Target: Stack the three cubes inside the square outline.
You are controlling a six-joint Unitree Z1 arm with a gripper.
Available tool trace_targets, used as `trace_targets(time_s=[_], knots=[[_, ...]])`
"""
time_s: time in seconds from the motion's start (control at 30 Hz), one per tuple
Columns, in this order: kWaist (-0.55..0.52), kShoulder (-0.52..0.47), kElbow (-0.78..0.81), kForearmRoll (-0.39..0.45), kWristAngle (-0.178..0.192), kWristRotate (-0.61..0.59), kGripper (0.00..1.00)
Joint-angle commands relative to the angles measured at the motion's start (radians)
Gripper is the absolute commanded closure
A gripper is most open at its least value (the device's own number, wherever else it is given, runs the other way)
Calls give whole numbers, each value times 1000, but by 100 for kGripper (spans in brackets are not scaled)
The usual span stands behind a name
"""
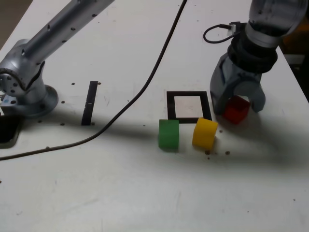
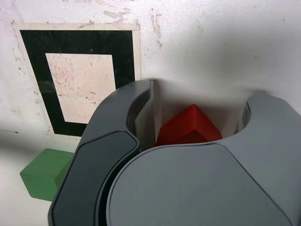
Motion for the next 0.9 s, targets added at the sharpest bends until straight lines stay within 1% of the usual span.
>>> trace_targets(time_s=[0.0,0.23,0.47,0.67,0.87], knots=[[2,-10,0,5,5,2,72],[2,-54,13,29,28,3,74],[2,-153,65,75,55,6,74],[2,-270,194,88,62,29,74],[-4,-376,359,68,53,66,74]])
